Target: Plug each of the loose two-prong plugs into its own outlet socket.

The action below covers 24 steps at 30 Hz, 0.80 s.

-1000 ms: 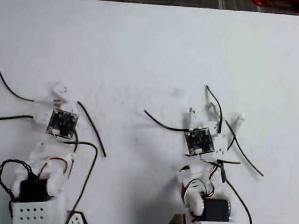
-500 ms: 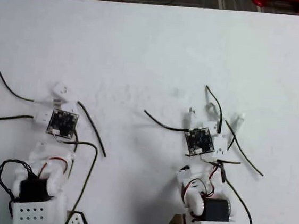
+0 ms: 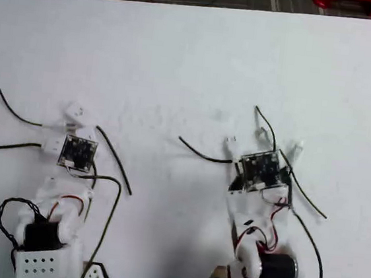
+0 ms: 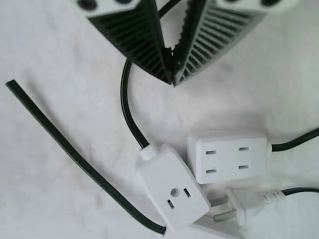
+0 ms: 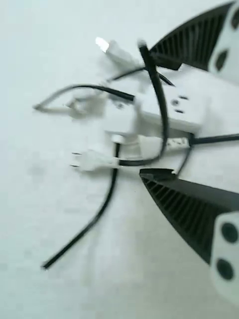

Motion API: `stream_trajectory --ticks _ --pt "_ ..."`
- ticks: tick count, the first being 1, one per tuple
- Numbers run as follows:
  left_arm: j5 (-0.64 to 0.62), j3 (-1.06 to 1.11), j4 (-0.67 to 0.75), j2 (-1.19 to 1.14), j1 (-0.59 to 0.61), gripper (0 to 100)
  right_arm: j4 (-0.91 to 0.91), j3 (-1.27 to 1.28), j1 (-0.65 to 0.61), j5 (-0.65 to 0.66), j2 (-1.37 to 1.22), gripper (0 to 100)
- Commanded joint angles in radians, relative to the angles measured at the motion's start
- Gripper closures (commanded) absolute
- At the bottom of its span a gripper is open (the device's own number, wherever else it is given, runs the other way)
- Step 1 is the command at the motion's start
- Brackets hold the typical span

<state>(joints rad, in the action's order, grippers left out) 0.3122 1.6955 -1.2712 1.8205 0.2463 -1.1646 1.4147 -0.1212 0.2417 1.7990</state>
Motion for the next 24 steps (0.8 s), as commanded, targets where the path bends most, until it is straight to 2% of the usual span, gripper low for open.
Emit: stream_trajectory --ticks 1,5,12,18,24 --pt "-0.002 -0.002 -0.006 -0.005 -0.008 98 0.134 -0.212 0.007 -0.002 0.002 67.4" --pt "-0.002 -0.002 -0.006 -0.005 -0.008 98 0.242 -0.256 0.045 -0.002 0.005 67.4" --pt "-0.002 -0.002 -0.006 -0.005 -0.008 98 0.213 -0.298 0.427 -0.002 0.001 67.5" --pt "-0.002 -0.002 -0.006 -0.005 -0.008 98 0.249 -0.298 0.424 0.023 -0.041 67.6" --pt "-0.002 -0.002 -0.006 -0.005 -0.008 98 0.237 -0.419 0.412 0.021 -0.42 67.6"
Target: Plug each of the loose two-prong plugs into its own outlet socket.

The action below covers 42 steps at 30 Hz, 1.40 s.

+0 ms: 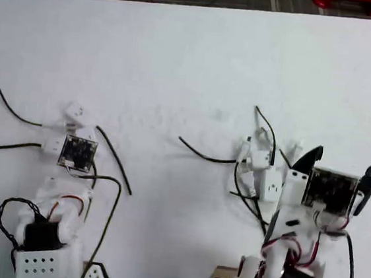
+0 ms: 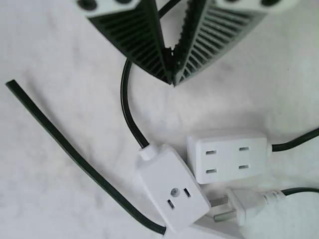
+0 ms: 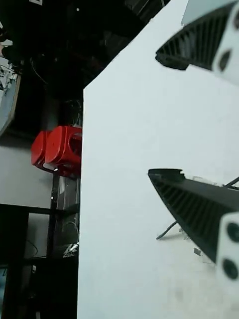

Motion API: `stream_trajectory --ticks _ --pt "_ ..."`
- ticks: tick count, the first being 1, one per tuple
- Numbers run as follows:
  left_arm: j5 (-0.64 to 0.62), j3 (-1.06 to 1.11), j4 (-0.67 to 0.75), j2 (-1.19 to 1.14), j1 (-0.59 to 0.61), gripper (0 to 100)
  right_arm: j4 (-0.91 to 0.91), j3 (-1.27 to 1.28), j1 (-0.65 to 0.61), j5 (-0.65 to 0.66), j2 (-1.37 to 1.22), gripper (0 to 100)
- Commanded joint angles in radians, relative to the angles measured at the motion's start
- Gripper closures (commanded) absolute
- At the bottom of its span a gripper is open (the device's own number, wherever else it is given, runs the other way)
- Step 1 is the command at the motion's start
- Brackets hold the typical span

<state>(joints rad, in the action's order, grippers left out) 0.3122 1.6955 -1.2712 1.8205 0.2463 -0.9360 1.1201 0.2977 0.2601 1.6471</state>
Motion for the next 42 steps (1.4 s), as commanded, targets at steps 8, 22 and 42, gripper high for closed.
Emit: stream_trajectory --ticks 8,22,42 --pt "-0.002 -0.002 -0.006 -0.005 -0.008 98 -0.374 -0.559 -0.176 0.095 -0.924 67.6" --pt "-0.002 -0.002 -0.006 -0.005 -0.008 98 -0.441 -0.661 -0.139 0.207 -1.546 67.6" --pt "-0.002 -0.002 -0.006 -0.005 -0.008 98 -0.42 -0.832 -0.117 0.256 -1.744 95.4"
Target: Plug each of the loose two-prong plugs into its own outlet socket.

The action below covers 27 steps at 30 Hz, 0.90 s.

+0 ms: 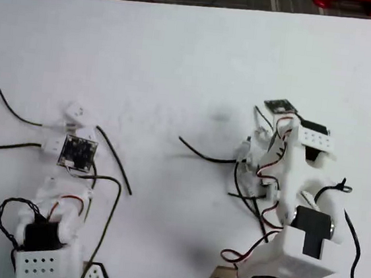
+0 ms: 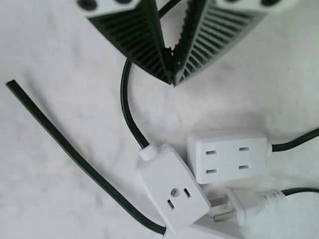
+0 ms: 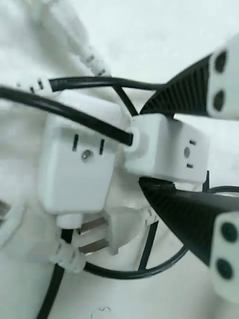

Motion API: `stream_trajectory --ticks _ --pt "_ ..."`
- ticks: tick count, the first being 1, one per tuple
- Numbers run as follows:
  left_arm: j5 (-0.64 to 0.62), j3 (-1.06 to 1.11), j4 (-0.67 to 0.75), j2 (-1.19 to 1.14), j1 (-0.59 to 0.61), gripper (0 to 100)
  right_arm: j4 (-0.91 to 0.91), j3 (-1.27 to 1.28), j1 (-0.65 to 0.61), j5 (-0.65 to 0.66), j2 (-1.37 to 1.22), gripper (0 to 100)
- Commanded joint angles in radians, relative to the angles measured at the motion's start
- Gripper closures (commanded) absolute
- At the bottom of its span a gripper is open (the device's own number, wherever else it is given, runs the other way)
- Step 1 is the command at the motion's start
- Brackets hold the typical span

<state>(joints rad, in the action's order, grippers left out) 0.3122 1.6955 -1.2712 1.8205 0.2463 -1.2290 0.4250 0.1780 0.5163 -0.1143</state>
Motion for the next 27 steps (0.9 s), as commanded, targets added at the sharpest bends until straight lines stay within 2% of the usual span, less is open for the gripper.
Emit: stream_trajectory --ticks 1,5,9,12,15,17,21,27 --pt "-0.002 -0.002 -0.006 -0.005 -0.008 98 -0.17 -0.183 0.002 0.0 0.018 94.3" --pt "-0.002 -0.002 -0.006 -0.005 -0.008 98 -0.343 -0.379 -0.001 0.0 0.018 95.1" --pt "-0.002 -0.002 -0.006 -0.005 -0.008 98 -0.47 -0.574 -0.07 -0.012 0.018 95.4" --pt "-0.002 -0.002 -0.006 -0.005 -0.008 98 -0.486 -0.663 -0.188 -0.129 0.018 95.4" --pt "-0.002 -0.002 -0.006 -0.005 -0.008 98 -0.466 -0.697 -0.366 -0.25 -0.001 95.3" --pt "-0.002 -0.002 -0.006 -0.005 -0.008 98 -0.433 -0.697 -0.499 -0.281 -0.03 95.2" --pt "-0.002 -0.002 -0.006 -0.005 -0.008 98 -0.338 -0.654 -0.696 -0.213 -0.17 95.4" --pt "-0.002 -0.002 -0.006 -0.005 -0.008 98 -0.139 -0.64 -0.858 -0.141 -0.432 94.9"
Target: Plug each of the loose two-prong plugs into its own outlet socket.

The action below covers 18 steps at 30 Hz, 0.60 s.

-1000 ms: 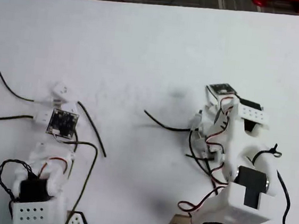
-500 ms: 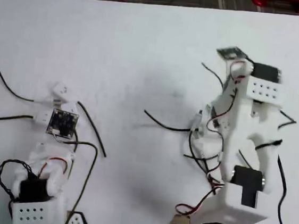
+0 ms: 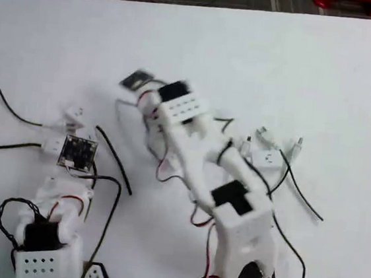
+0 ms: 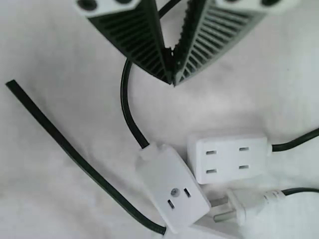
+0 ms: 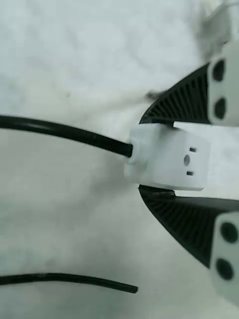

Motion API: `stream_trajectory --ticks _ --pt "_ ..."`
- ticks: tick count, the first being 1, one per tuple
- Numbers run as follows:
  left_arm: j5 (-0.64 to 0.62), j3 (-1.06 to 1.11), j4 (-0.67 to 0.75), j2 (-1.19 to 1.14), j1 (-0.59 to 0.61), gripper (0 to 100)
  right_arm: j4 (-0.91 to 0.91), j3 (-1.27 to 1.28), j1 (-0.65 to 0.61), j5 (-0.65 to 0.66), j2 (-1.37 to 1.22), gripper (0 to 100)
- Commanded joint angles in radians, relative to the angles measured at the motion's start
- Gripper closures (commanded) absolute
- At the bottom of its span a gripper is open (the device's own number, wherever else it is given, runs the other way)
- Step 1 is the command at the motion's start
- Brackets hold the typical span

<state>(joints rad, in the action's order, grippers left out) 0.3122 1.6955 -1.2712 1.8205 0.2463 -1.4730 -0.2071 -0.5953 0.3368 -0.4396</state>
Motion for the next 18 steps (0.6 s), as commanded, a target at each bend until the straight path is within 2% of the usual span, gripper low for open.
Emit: stream_trajectory --ticks 1,3,10,13,16,18 --pt "-0.002 -0.002 -0.006 -0.005 -0.008 98 0.116 -0.008 -0.101 0.06 -0.134 94.7" --pt "-0.002 -0.002 -0.006 -0.005 -0.008 98 0.11 -0.031 -0.113 0.094 -0.17 90.6" --pt "-0.002 -0.002 -0.006 -0.005 -0.008 98 -0.097 -0.242 -0.065 0.103 -0.171 61.3" --pt "-0.002 -0.002 -0.006 -0.005 -0.008 98 -0.174 -0.304 -0.028 0.103 -0.182 57.6" --pt "-0.002 -0.002 -0.006 -0.005 -0.008 98 -0.171 -0.278 0.031 0.112 -0.213 57.6" --pt "-0.002 -0.002 -0.006 -0.005 -0.008 98 -0.16 -0.265 0.082 0.18 -0.236 57.6"
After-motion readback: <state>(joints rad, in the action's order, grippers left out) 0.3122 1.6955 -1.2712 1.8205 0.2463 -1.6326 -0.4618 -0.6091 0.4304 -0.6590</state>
